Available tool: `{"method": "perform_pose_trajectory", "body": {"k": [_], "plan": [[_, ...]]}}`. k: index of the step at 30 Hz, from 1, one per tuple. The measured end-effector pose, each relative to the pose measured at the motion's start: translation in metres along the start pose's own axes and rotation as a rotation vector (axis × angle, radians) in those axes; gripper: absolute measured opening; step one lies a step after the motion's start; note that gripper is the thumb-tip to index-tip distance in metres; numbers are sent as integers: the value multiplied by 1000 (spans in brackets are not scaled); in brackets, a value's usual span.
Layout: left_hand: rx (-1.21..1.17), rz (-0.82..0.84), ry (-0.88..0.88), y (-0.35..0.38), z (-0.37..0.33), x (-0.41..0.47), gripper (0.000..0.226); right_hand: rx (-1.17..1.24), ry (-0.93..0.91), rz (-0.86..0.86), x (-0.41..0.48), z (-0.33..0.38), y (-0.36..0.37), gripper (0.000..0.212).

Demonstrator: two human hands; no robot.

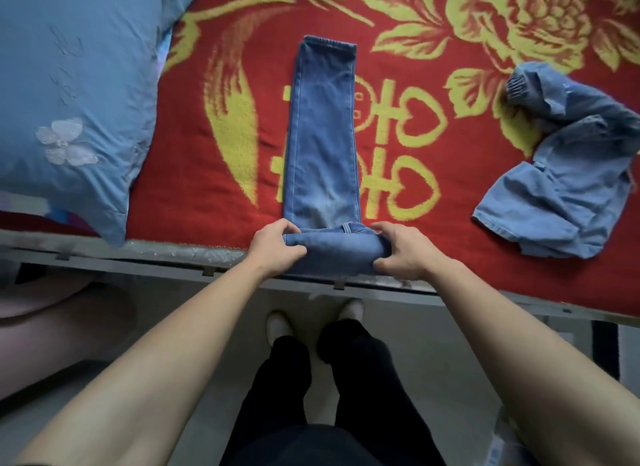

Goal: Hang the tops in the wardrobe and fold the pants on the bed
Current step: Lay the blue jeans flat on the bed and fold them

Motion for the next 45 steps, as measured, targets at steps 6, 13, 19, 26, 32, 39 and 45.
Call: {"method": "perform_pose_trajectory", "body": {"k": [6,13,19,26,32,39,45], "plan": [[-288,-199,-102,-40,-9,70,37,250,-9,-81,66,-6,-76,78],[-403,-424,-179,-59,4,197,42,546,99,-287,205,-34,-108,56],[-41,-557,-311,-43,7,257,47,580,218,-534,272,-42,-75,52],[241,-642,-388,-35,-2,276,53,380,190,-649,294,-40,-78,54],[291,-617,-368,-36,-2,278,64,375,172,-659,300,-40,-74,56],[282,-590,-369,-36,-3,277,62,411,181,-643,296,-40,-75,58],[122,-644,-269,-40,4,268,51,569,92,-701,277,-44,-76,50]]}}
Point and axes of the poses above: each hand's wrist, its own x-axis towards the middle knuckle, its own y-axis out of the palm, z = x × y, the point moved 6 cm from there along x, towards the middle knuckle, and after that the axes turned 14 degrees about z, right-handed, at the moved point
